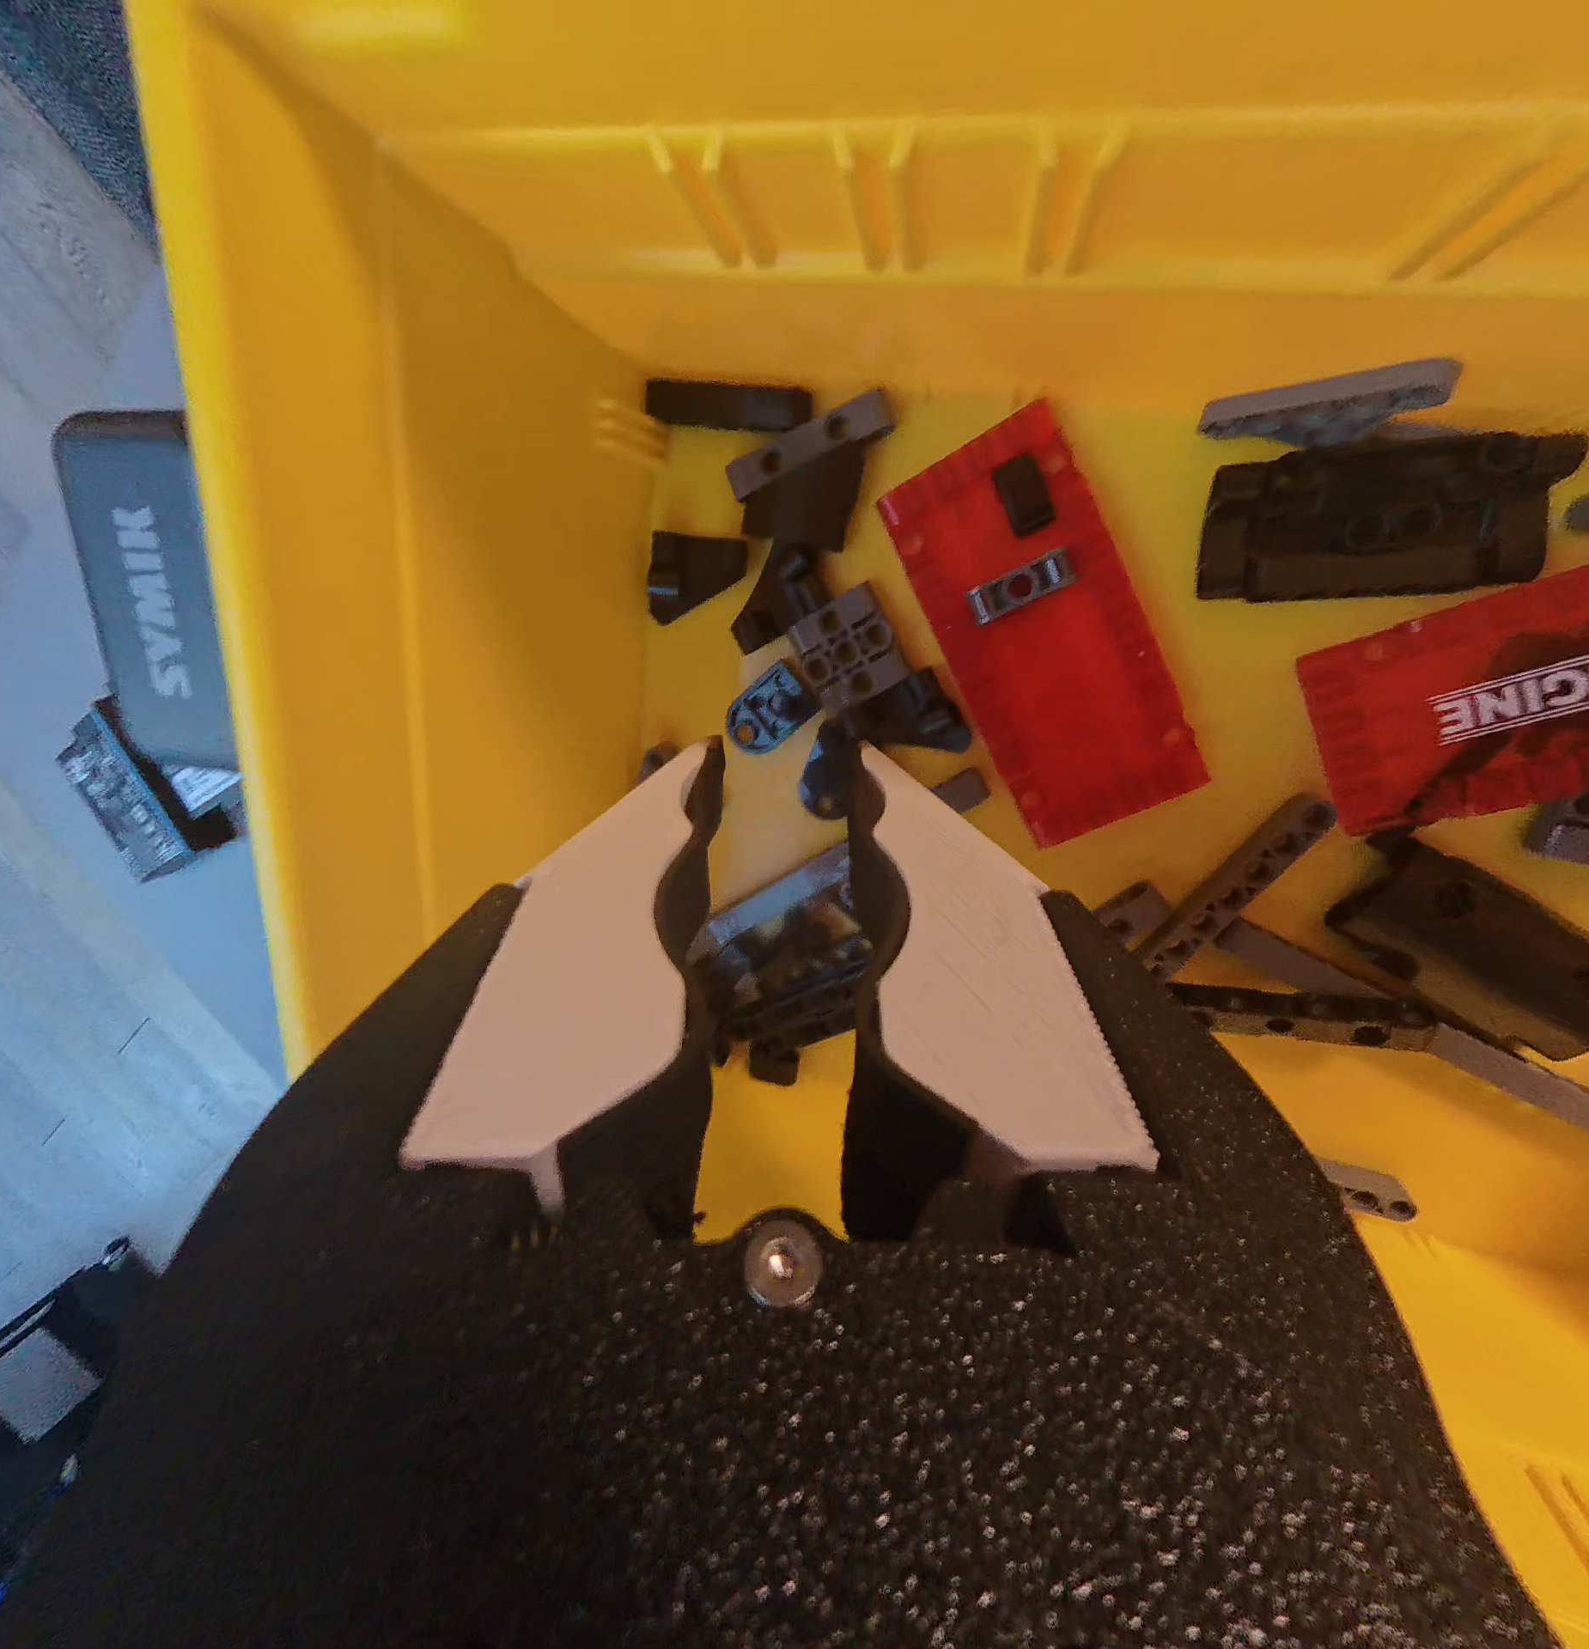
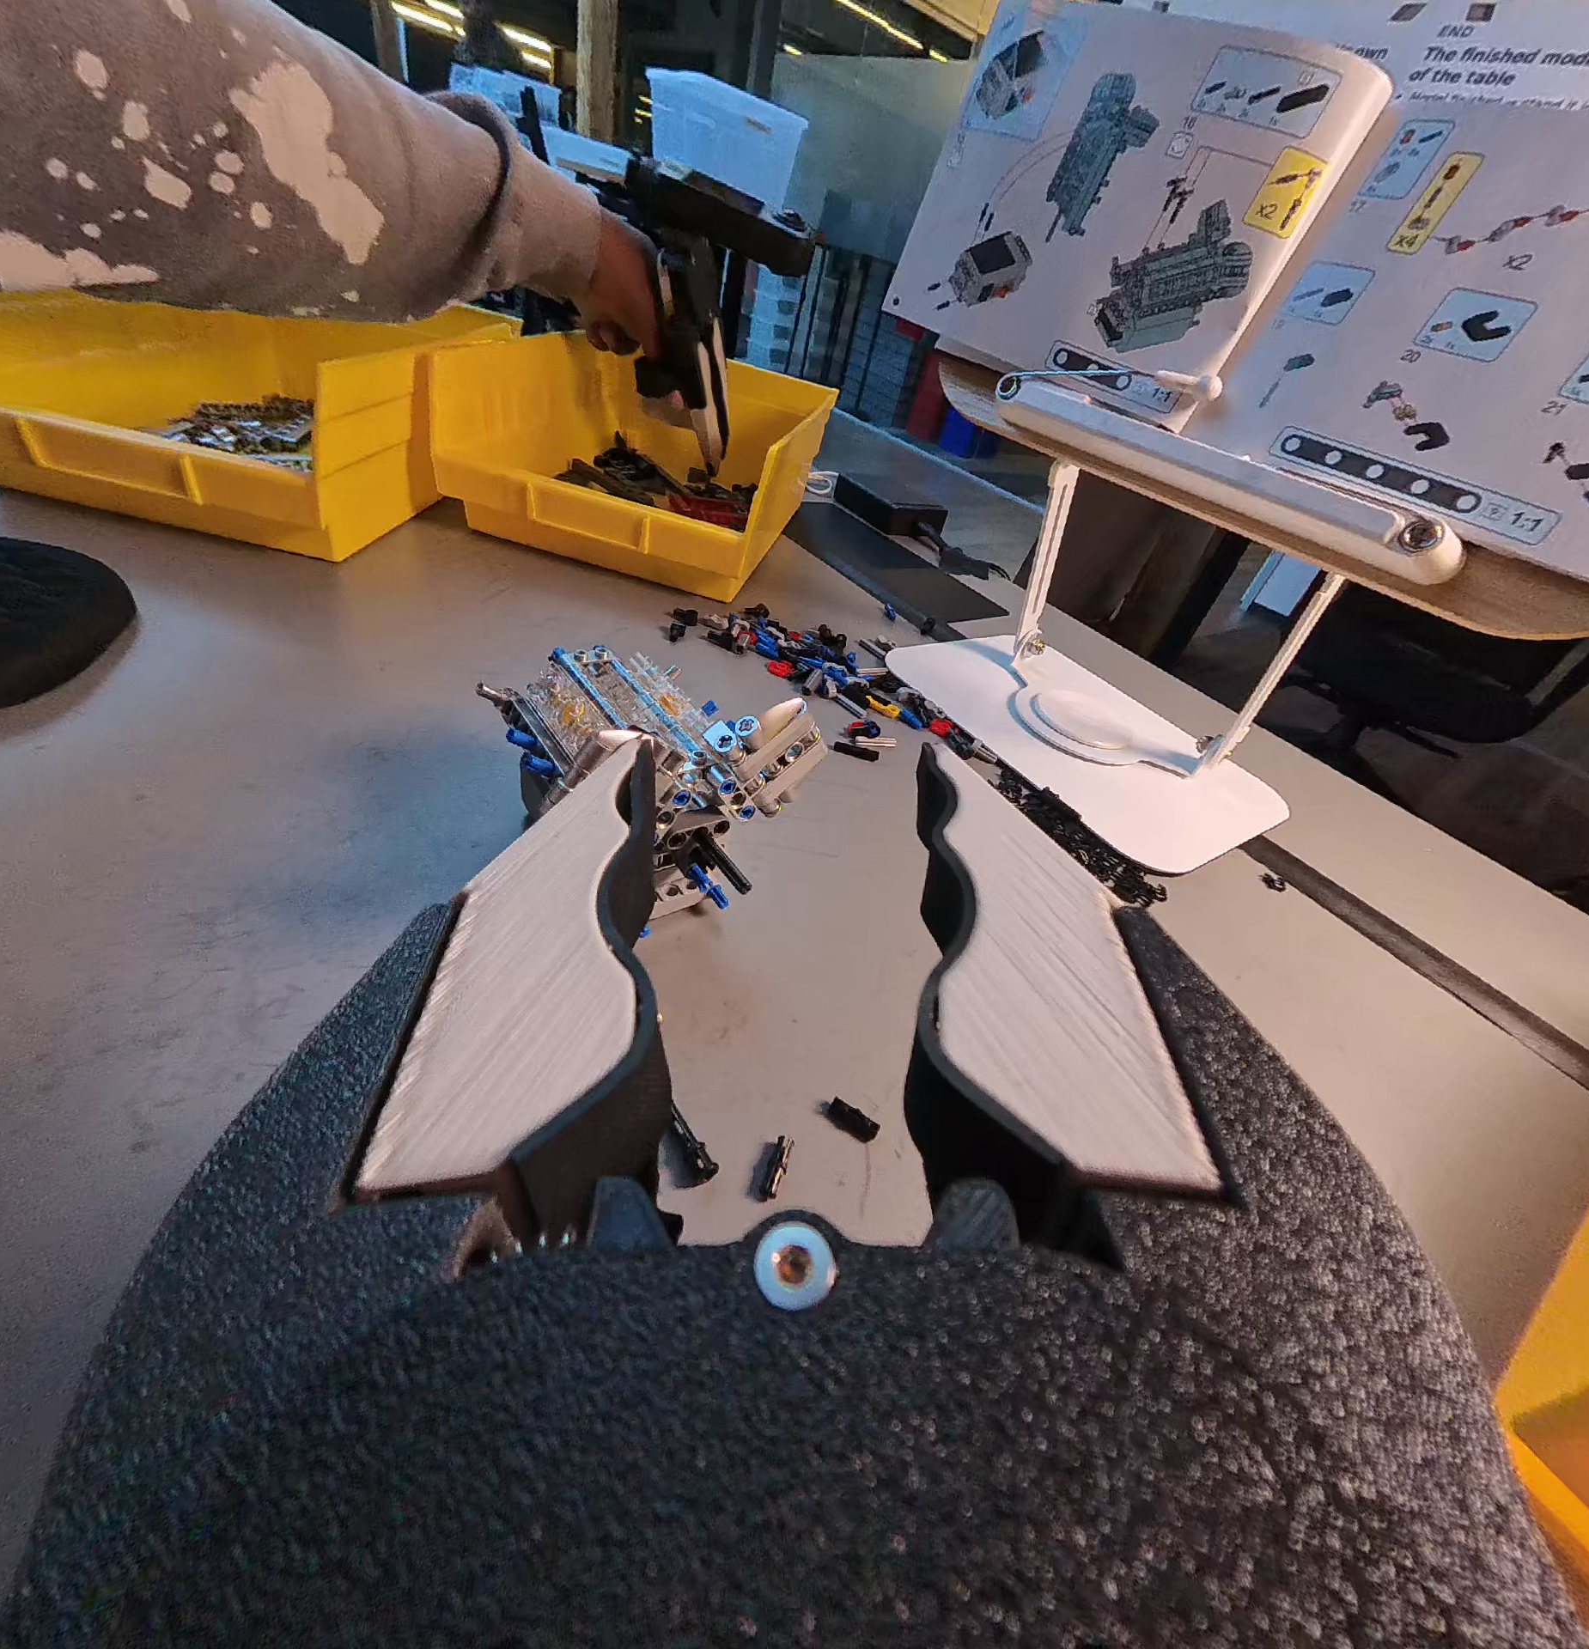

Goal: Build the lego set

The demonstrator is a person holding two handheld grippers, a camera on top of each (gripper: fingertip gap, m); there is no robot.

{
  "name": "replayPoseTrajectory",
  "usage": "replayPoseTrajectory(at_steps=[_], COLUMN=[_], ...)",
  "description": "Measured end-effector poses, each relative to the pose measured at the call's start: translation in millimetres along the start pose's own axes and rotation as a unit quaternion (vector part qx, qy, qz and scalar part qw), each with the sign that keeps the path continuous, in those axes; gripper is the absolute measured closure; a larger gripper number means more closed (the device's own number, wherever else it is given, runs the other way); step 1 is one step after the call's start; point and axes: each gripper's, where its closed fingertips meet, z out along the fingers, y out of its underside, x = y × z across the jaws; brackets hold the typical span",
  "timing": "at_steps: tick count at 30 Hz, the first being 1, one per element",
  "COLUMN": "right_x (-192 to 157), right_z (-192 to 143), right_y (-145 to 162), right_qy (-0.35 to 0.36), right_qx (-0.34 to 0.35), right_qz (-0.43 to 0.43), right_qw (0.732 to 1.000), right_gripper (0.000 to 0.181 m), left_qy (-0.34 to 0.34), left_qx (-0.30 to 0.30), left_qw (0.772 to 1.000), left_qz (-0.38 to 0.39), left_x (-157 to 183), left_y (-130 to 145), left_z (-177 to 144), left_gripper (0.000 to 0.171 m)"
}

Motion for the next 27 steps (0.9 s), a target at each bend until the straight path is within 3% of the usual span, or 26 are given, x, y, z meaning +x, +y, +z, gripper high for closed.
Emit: replayPoseTrajectory(at_steps=[6,10,15,20,25,27], right_x=[4.7,8.7,10.9,8.9,8.7,8.8], right_z=[3.8,5.2,7.0,7.4,8.0,8.0], right_y=[4.5,5.5,7.1,7.7,8.4,8.3], right_qy=[0.008,0.016,0.021,0.024,0.021,0.02], right_qx=[-0.005,-0.007,-0.011,-0.014,-0.016,-0.016], right_qz=[0.007,0.01,0.011,0.001,0.003,0.005], right_qw=[1.0,1.0,1.0,1.0,1.0,1.0], right_gripper=[0.124,0.126,0.128,0.13,0.131,0.132], left_qy=[0.074,0.136,0.16,0.151,0.151,0.152], left_qx=[0.023,0.058,0.045,0.009,-0.014,-0.012], left_qw=[0.996,0.983,0.969,0.97,0.977,0.977], left_qz=[0.04,0.112,0.181,0.188,0.153,0.149], left_x=[32.6,76.5,117.0,112.8,94.5,90.5], left_y=[-20.6,-39.3,-42.1,-32.0,-22.7,-20.3], left_z=[1.8,-13.5,-10.1,7.1,6.8,3.7], left_gripper=[0.142,0.142,0.135,0.149,0.152,0.16])
